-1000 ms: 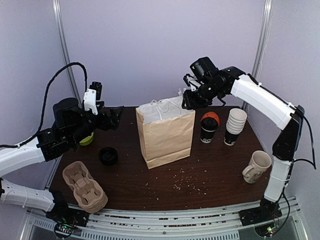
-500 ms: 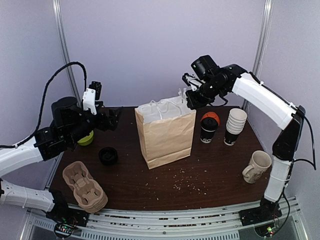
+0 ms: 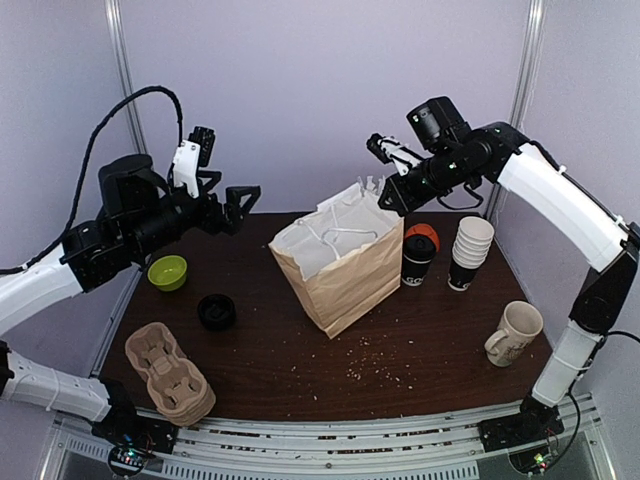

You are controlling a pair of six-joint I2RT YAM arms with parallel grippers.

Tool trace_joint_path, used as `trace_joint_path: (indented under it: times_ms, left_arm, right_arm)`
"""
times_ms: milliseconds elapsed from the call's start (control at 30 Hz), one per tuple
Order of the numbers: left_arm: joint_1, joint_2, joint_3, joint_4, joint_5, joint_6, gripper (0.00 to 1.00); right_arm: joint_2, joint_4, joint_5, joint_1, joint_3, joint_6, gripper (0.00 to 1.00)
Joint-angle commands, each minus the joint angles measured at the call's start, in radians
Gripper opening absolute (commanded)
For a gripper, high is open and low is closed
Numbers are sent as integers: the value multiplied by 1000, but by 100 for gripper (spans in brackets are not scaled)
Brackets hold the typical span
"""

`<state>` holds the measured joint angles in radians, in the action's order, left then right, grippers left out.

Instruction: Pack the takeout coffee

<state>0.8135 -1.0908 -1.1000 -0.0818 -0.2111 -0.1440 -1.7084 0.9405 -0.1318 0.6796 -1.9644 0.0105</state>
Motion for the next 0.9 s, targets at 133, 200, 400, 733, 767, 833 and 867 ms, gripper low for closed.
trace_joint_path:
  times_ms: [133, 200, 400, 733, 767, 833, 867]
  left_arm:
    - [0, -75, -105, -147, 266, 80, 98]
    - [0, -84, -111, -170, 296, 77, 98]
    - [-1, -91, -124, -206, 232, 78, 98]
    - [-8, -123, -108, -192, 169, 62, 98]
    - [-10, -123, -107, -187, 170, 56, 98]
    - [-10, -120, -109, -182, 174, 55, 98]
    - [-9, -115, -111, -182, 177, 61, 98]
  right_arm:
    - [-11, 5, -193, 28, 10, 125, 0]
    - [-23, 7, -209, 36, -12, 138, 0]
    - [-70, 4, -134, 43, -47, 133, 0]
    - [-90, -36, -40, 43, -20, -5, 52]
    - [-81, -42, -34, 44, -20, -22, 57]
    - [-63, -51, -24, 43, -18, -56, 62]
    - [-49, -57, -18, 43, -12, -75, 64]
